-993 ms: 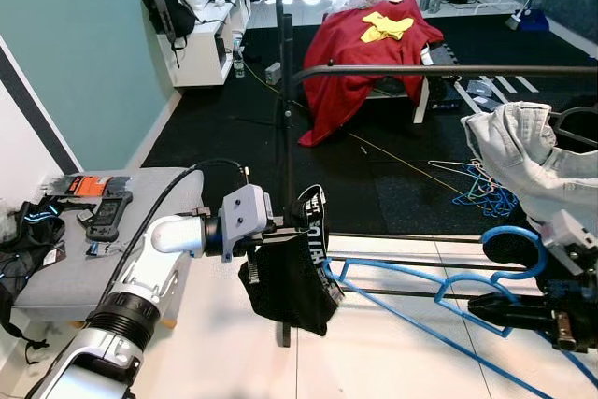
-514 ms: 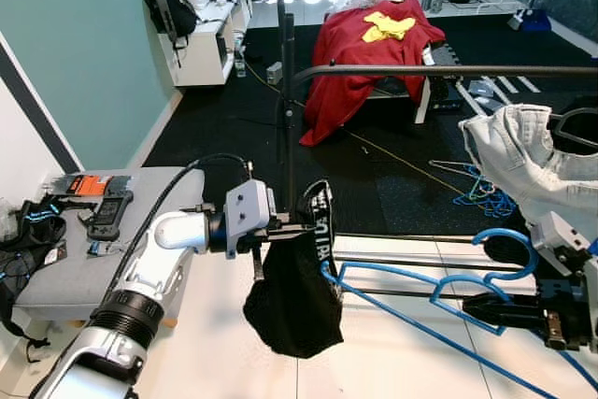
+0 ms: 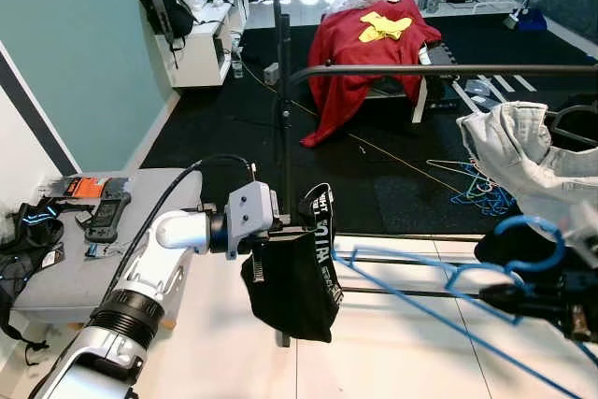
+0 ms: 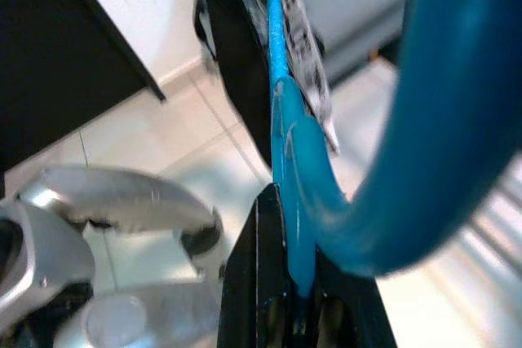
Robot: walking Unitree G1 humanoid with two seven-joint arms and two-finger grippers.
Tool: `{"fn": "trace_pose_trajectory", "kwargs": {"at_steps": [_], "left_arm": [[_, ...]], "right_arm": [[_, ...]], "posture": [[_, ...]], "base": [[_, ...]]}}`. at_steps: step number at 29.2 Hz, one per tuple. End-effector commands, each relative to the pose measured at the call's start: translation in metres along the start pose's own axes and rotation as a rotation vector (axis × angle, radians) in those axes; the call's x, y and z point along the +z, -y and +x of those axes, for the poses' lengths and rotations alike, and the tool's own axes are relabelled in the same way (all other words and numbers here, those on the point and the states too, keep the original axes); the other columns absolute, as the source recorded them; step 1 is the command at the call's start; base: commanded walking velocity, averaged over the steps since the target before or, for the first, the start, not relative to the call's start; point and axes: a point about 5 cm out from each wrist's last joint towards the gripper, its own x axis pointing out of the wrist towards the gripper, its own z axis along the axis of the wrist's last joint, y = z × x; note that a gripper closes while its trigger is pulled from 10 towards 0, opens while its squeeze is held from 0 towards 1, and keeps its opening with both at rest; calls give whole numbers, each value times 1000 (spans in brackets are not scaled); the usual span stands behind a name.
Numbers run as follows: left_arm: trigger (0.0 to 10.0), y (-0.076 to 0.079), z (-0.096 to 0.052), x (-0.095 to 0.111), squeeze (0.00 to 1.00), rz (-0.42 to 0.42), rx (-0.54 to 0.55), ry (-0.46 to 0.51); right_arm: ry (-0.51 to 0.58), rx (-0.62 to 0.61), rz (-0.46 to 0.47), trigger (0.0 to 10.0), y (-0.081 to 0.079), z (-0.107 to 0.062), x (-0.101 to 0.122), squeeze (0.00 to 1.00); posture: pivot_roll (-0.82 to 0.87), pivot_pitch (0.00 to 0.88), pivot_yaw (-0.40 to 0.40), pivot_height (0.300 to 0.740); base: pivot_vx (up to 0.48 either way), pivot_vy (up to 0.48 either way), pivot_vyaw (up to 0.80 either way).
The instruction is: Hang hanger
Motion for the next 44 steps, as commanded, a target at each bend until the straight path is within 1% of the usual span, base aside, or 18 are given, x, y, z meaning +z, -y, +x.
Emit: {"fn": "trace_pose_trajectory", "kwargs": {"at_steps": [1, 5, 16, 19, 21, 22, 25, 28, 38, 44], "left_arm": [[10000, -1, -4, -3, 0, -8, -13, -31], [10000, -1, -3, -3, 0, -8, -13, -30], [10000, -1, -2, 0, 0, -9, -13, -15], [10000, 0, 0, 6, 0, -14, -28, 20], [10000, 0, 0, 6, 0, -14, -28, 20], [10000, 1, 0, 9, 0, -19, -44, 36], [10000, 1, 0, 9, 0, -19, -44, 36], [10000, 7, 4, 14, 0, -20, -84, 57], [10000, 7, 7, 13, 0, -9, -84, 50], [10000, 3, 4, 7, 0, -4, -56, 16]], "right_arm": [[26, 20, -13, 10000, -3, 0, 6, 0], [35, 27, -20, 10000, -2, 1, 9, 0], [3, 15, -28, 10000, 2, 4, 4, 0], [-16, -12, -37, 10000, 7, 4, 1, 0], [-16, -12, -37, 10000, 7, 4, 1, 0], [-19, -24, -44, 10000, 9, 4, 0, 0], [-19, -24, -44, 10000, 9, 4, 0, 0], [-2, 5, -36, 10000, 8, 6, 2, 0], [8, 19, -34, 10000, 7, 8, 3, 0], [39, 9, -53, 10000, 3, 1, 12, 0]], "posture": [[-157, 61, 70, 740], [-156, 62, 68, 740], [-153, 61, 68, 740], [-152, 62, 69, 740], [-152, 62, 69, 740], [-152, 61, 68, 740], [-152, 61, 68, 740], [-147, 56, 65, 740], [-147, 51, 66, 740], [-153, 44, 69, 740]], "base": [[0, 0, 0], [0, 0, 0], [0, 0, 0], [0, 0, 0], [0, 0, 0], [0, 0, 0], [0, 0, 0], [0, 0, 0], [0, 0, 0], [0, 0, 0]]}}
